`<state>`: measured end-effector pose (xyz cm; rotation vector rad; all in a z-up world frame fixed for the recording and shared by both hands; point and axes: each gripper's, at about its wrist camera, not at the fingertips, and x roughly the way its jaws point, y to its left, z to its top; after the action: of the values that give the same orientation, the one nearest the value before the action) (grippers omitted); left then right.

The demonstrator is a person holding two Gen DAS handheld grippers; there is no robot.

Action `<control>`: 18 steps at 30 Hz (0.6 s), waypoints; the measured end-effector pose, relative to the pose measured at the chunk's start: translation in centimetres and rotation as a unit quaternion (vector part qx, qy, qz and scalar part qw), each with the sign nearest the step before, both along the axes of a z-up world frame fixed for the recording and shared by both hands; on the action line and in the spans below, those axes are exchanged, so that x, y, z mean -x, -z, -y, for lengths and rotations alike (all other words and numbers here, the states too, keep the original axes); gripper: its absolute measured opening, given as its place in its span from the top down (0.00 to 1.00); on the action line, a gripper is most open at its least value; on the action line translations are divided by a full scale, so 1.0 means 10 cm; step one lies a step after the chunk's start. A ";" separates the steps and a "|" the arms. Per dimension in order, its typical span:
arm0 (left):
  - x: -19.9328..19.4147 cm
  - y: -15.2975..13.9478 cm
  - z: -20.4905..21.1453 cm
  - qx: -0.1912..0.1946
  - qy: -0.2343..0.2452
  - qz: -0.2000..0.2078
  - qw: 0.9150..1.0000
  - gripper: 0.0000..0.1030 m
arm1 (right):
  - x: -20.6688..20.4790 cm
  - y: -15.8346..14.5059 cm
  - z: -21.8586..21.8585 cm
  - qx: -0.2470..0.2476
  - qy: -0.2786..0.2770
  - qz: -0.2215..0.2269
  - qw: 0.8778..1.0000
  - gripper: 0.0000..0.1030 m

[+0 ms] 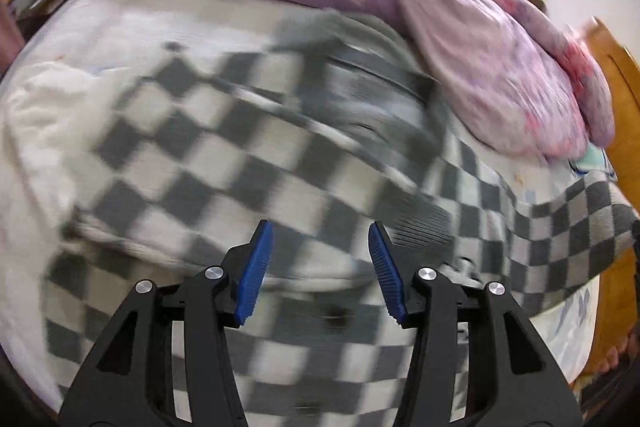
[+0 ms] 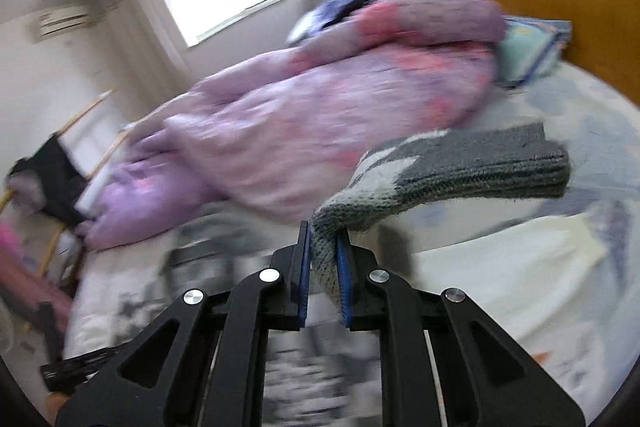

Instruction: Fold large clothes

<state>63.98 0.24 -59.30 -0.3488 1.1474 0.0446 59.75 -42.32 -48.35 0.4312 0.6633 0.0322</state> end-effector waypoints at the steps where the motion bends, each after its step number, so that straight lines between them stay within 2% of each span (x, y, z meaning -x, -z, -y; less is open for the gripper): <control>1: 0.03 -0.02 -0.17 0.000 -0.007 0.000 1.000 0.50 | -0.02 -0.01 -0.18 -0.009 -0.012 0.001 1.000 0.89; 3: 0.10 -0.04 -0.51 -0.003 -0.023 -0.001 1.000 0.50 | -0.06 -0.01 -0.80 -0.037 -0.049 -0.002 0.998 0.89; 4: 0.13 -0.05 -0.63 -0.005 -0.026 0.000 1.000 0.50 | -0.07 0.01 -0.99 -0.040 -0.059 -0.003 0.997 0.89; 6: 0.19 -0.06 -0.89 -0.012 -0.033 -0.003 0.999 0.50 | -0.13 0.10 -1.66 -0.042 -0.103 -0.014 0.994 0.89; 7: 0.23 -0.05 -1.05 -0.014 -0.036 -0.004 0.999 0.47 | -0.16 0.17 -1.95 -0.033 -0.121 -0.025 0.992 0.89; 9: 0.27 -0.03 -1.24 -0.021 -0.042 -0.008 0.999 0.46 | -0.22 0.47 -2.64 0.014 -0.167 -0.062 0.984 0.88; 11: 0.33 0.00 -1.45 -0.027 -0.048 -0.012 0.998 0.46 | -0.26 0.81 -3.12 0.048 -0.209 -0.126 0.969 0.85; 12: 0.34 0.01 -1.52 -0.027 -0.051 -0.015 0.998 0.46 | -0.26 1.02 -3.28 0.057 -0.219 -0.162 0.961 0.84; 13: 0.37 0.03 -1.62 -0.022 -0.055 -0.019 0.998 0.46 | -0.24 1.13 -3.33 0.054 -0.222 -0.180 0.957 0.84; 15: 0.41 0.07 -1.73 -0.012 -0.059 -0.023 0.998 0.44 | -0.19 1.34 -3.30 0.026 -0.221 -0.219 0.950 0.84; 18: 0.41 0.15 -1.77 0.000 -0.060 -0.029 0.998 0.39 | -0.12 1.31 -3.11 0.028 -0.214 -0.220 0.951 0.82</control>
<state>59.86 17.95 -60.79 -0.4185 1.1836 0.1607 60.91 -11.22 -61.47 0.2308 1.1880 0.3365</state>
